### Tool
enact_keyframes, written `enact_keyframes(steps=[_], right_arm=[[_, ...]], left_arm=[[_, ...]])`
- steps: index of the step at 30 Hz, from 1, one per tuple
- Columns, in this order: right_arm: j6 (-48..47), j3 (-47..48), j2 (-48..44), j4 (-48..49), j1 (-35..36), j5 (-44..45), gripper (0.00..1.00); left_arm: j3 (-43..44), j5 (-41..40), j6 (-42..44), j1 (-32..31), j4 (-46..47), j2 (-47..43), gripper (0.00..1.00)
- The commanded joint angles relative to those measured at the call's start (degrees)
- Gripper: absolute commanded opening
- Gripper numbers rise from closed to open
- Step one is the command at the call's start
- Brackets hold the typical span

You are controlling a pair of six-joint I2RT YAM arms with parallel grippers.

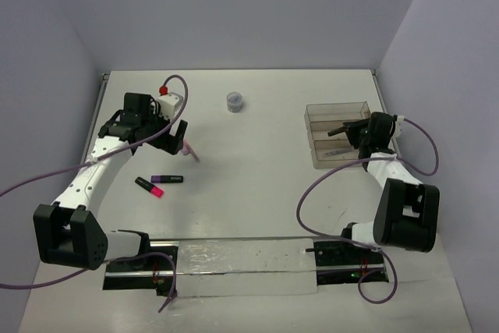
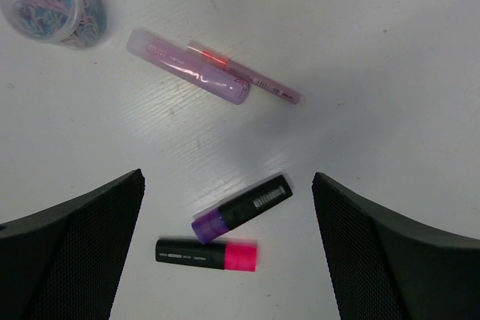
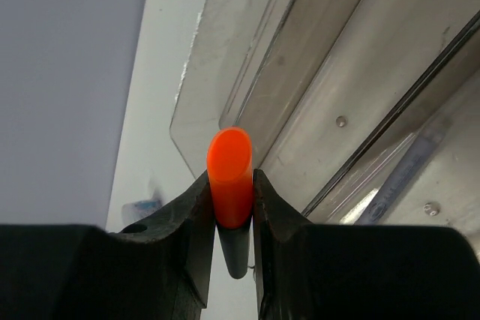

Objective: Sort the stationery into containers
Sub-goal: Place the stationery in the storage box.

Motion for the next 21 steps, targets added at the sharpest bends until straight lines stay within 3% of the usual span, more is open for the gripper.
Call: enact_keyframes(steps=[1, 4, 7, 10, 14, 21], right_arm=[[-0.39, 6.23, 4.98, 0.19, -1.58, -1.79, 0.28], [-0.52, 7.77, 5.83, -1.61, -1.50, -2.98, 0.56], [-1.01, 6.68, 3.26, -1.78, -1.58, -2.16, 0.68], [-2.08, 6.38, 0.64, -2.94, -1.58, -0.47, 0.93], [-4.78, 8.07, -2.17, -4.74, -1.51, -1.41, 0.95], [-9.75, 10.21, -8.91, -6.61, 0.40, -4.79, 0.95]], left_arm=[[-1.15, -2.20, 2.87, 0.69, 1.92, -1.97, 0.99], [-3.07, -4.01, 6.73, 0.96, 1.68, -1.49, 0.99], [-4.18, -4.12, 10.46, 1.96, -0.22, -1.31, 0.99], [-5.53, 0.00, 18.49, 3.15, -4.08, -2.44, 0.99], [-6.82, 4.23, 29.24, 3.36, -9.90, -2.52, 0.96], [-10.63, -2.32, 36.74, -4.21, -9.94, 7.55, 0.98]])
